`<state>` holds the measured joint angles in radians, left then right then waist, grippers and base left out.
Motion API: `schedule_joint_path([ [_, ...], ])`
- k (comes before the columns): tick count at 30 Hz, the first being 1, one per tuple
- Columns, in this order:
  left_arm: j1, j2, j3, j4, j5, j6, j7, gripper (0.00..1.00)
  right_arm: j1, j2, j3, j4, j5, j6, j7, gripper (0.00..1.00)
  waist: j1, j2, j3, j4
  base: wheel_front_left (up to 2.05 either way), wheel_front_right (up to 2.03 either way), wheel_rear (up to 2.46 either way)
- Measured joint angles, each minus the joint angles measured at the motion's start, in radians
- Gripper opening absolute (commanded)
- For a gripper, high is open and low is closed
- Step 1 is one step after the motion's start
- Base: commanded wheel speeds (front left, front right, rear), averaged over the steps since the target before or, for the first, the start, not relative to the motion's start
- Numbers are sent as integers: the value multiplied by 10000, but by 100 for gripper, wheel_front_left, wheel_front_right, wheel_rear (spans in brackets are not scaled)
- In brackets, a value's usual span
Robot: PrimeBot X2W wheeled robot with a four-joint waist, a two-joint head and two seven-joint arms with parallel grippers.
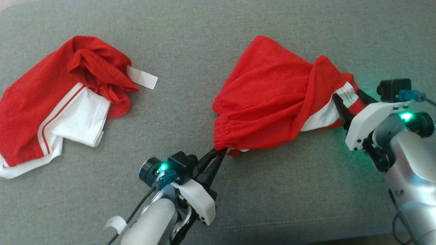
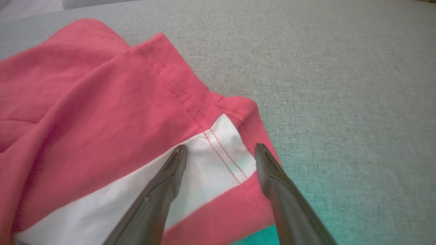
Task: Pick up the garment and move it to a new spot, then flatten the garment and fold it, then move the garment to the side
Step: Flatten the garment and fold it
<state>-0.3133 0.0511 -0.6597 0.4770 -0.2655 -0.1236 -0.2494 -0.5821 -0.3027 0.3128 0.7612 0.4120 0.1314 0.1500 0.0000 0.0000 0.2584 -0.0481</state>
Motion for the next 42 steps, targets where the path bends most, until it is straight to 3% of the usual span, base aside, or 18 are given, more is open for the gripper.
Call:
schedule_joint_path([
  [5,-13,0,0,10,2,-6,0,0,-226,-107,347,316,364,2,-2,100,0,0,76,50,0,0,0],
  [6,-13,0,0,15,2,-6,0,0,-260,-144,405,339,422,2,-2,93,0,0,84,62,0,0,0],
  [7,-13,0,0,19,2,-6,0,0,-282,-180,462,366,487,0,0,44,0,0,90,73,0,0,0],
  [8,-13,0,0,21,2,-8,0,0,-291,-217,533,393,556,0,0,7,0,0,94,83,0,0,0],
  [9,-13,0,0,25,2,-8,0,0,-302,-245,642,424,587,2,-2,7,0,0,94,92,0,0,0],
  [10,-13,0,0,29,2,-8,0,0,-310,-253,708,451,635,2,-4,0,0,0,89,99,0,0,0],
  [22,21,-2,221,130,-2,-8,0,0,-384,-424,1147,418,978,0,-504,0,0,0,-404,16,0,0,0],
  [30,301,107,460,73,-355,-2,33,0,306,-794,1302,-1258,2332,0,-188,0,0,0,-1280,-208,0,0,0],
  [35,42,746,660,-826,-966,-10,692,0,581,-1329,871,-2408,2917,0,456,0,0,0,-1929,-338,0,0,0],
  [42,-945,1415,1325,-2439,-2230,-10,2176,0,1032,-1264,276,-3536,3235,2,838,0,-1,0,-2682,-443,0,0,0],
])
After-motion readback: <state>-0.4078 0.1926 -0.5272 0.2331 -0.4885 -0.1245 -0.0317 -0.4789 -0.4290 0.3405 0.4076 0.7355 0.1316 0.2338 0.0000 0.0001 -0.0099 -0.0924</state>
